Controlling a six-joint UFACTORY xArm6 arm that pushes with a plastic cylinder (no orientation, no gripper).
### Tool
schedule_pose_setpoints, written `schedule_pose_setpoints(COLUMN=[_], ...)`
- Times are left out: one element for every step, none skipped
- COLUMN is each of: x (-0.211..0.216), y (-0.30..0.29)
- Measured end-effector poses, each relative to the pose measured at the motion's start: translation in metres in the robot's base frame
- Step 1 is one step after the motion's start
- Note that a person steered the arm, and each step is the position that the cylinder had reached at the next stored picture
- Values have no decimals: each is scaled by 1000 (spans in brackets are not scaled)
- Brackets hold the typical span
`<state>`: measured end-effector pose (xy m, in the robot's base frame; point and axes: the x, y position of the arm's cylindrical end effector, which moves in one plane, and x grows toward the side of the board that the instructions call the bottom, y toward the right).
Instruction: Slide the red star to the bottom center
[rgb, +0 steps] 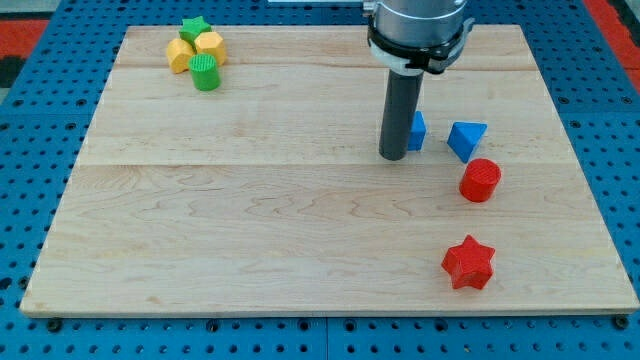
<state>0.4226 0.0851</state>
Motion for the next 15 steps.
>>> schedule_pose_setpoints(x=[-33,-42,-56,-45,56,142,179,194,147,154,154,153,166,175,175], y=[0,-8,43,34,33,12,19,43,43,72,56,112,128,128,127])
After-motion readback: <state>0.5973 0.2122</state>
